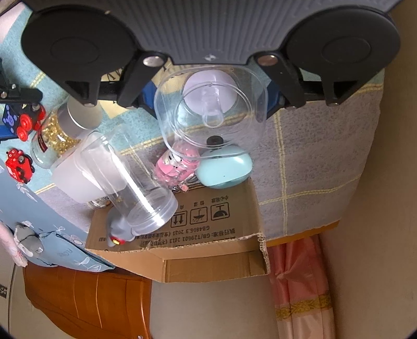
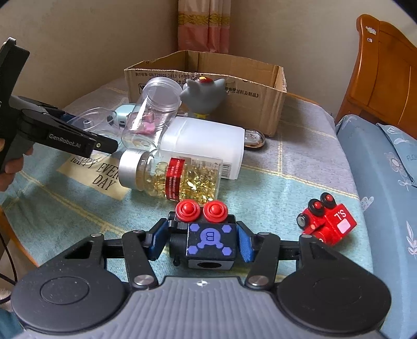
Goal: Organize rigid objects
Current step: 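Carry dome with left tool and cube with right tool into box, release both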
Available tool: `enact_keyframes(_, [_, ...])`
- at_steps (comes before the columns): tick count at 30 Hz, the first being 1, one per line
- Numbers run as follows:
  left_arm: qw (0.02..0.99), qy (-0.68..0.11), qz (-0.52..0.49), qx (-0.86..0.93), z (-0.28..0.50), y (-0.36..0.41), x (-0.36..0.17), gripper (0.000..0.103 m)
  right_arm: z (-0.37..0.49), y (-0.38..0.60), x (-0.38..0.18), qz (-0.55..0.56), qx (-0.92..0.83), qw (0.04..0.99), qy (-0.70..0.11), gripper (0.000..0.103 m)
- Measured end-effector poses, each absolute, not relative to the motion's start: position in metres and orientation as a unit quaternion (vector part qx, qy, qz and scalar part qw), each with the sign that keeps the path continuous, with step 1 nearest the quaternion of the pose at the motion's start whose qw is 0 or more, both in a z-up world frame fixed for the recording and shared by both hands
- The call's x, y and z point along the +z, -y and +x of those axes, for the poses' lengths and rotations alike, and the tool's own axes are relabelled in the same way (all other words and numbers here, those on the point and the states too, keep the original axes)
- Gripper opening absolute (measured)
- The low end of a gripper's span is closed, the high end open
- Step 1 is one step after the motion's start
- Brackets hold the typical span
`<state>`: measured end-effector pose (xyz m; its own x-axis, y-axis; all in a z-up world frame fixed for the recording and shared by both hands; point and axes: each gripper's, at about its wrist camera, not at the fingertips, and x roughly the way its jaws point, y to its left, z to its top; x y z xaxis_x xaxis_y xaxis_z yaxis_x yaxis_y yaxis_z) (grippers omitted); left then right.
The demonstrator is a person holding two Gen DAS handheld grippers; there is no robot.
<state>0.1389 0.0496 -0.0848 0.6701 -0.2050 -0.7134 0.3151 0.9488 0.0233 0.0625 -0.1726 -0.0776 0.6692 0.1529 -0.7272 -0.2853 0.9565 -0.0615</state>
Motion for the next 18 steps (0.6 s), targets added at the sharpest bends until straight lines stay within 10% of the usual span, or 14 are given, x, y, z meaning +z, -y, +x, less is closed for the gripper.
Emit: enact_keyframes(18, [0.914, -0.355, 0.093, -0.175, 0.152, -0.04, -0.007, 0.075, 0.074, 0.201, -0.017, -0.101, 0.166, 0.913, -0.359, 0.058])
